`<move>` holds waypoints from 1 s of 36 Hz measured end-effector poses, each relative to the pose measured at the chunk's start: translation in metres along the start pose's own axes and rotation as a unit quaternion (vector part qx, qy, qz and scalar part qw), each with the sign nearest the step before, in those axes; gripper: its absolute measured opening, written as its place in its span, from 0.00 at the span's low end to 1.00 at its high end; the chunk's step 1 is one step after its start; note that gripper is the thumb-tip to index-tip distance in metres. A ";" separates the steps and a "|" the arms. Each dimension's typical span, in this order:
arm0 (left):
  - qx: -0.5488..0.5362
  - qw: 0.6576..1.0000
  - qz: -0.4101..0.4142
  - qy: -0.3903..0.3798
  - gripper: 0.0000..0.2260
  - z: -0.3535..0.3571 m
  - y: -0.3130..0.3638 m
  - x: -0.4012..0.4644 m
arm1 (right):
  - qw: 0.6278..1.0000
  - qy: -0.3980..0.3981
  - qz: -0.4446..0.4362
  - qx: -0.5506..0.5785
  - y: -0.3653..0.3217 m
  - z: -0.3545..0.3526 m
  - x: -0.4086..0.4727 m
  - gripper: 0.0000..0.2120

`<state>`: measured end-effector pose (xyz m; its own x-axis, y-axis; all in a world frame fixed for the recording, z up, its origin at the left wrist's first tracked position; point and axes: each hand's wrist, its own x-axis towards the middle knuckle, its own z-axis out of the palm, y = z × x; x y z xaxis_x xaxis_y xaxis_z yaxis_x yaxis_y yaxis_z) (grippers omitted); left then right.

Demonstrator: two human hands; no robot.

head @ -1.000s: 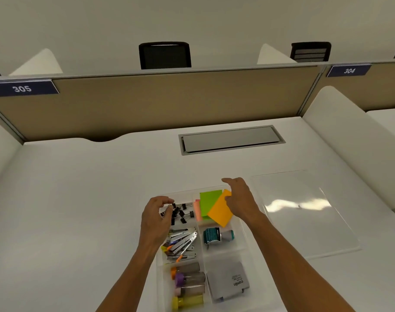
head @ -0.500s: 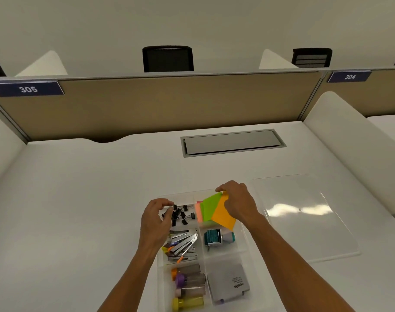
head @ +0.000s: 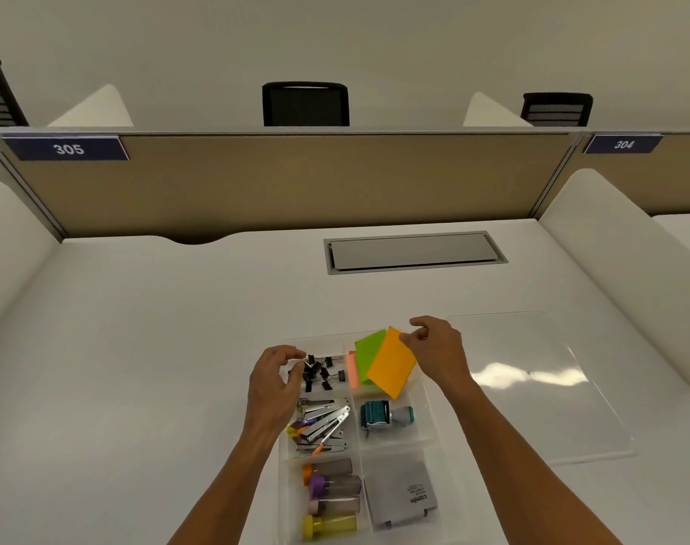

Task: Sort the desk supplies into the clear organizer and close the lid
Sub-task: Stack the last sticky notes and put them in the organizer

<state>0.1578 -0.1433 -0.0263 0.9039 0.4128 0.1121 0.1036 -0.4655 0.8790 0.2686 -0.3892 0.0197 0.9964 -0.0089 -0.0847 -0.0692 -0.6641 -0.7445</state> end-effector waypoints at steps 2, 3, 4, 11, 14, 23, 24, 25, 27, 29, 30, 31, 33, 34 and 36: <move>-0.001 1.000 0.000 -0.001 0.09 0.001 0.001 -0.001 | 1.000 0.005 0.008 0.017 0.000 -0.004 -0.001 0.13; -0.001 1.000 -0.001 -0.002 0.09 0.002 0.002 -0.002 | 1.000 0.003 0.013 0.025 0.000 -0.005 -0.001 0.11; 0.000 1.000 -0.002 -0.004 0.08 0.002 0.002 -0.003 | 0.999 0.000 0.018 0.038 0.002 -0.005 -0.001 0.11; -0.009 1.000 0.009 -0.008 0.08 0.003 0.007 -0.003 | 0.986 -0.026 0.079 0.146 0.003 -0.009 -0.004 0.09; -0.014 1.000 0.011 -0.017 0.08 0.004 0.012 -0.001 | 0.979 -0.039 0.095 0.177 0.001 -0.012 -0.007 0.09; -0.011 0.997 0.026 -0.069 0.09 0.017 0.030 0.001 | 0.962 -0.076 0.133 0.228 -0.005 -0.014 -0.012 0.06; 0.004 0.995 0.029 -0.092 0.10 0.021 0.032 0.003 | 0.960 -0.075 0.137 0.231 -0.005 -0.014 -0.012 0.06; 0.023 0.992 0.033 -0.119 0.10 0.025 0.034 0.005 | 0.960 -0.074 0.141 0.232 -0.006 -0.013 -0.012 0.07; 0.066 0.983 0.044 -0.166 0.11 0.034 0.037 0.010 | 0.960 -0.072 0.145 0.227 -0.006 -0.012 -0.013 0.09; 0.096 0.974 0.044 -0.200 0.14 0.041 0.040 0.013 | 0.961 -0.072 0.147 0.221 -0.007 -0.011 -0.014 0.10; 0.106 0.970 0.043 -0.214 0.16 0.045 0.041 0.014 | 0.962 -0.073 0.148 0.220 -0.007 -0.011 -0.014 0.11; 0.112 0.967 0.043 -0.225 0.17 0.048 0.044 0.016 | 0.962 -0.073 0.148 0.219 -0.007 -0.012 -0.014 0.11; 0.103 0.965 0.034 -0.238 0.18 0.053 0.048 0.017 | 0.962 -0.075 0.148 0.218 -0.007 -0.012 -0.014 0.11; 0.089 0.966 0.023 -0.241 0.17 0.054 0.051 0.017 | 0.962 -0.075 0.148 0.217 -0.006 -0.013 -0.013 0.11; 0.055 0.969 0.002 -0.242 0.18 0.056 0.055 0.017 | 0.963 -0.074 0.149 0.215 -0.003 -0.013 -0.013 0.11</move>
<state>0.2019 -0.2058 -0.0018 0.9904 0.0081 -0.1378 0.1189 -0.5577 0.8215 0.2569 -0.3970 0.0318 0.9138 -0.0239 -0.4055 -0.3957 -0.2782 -0.8752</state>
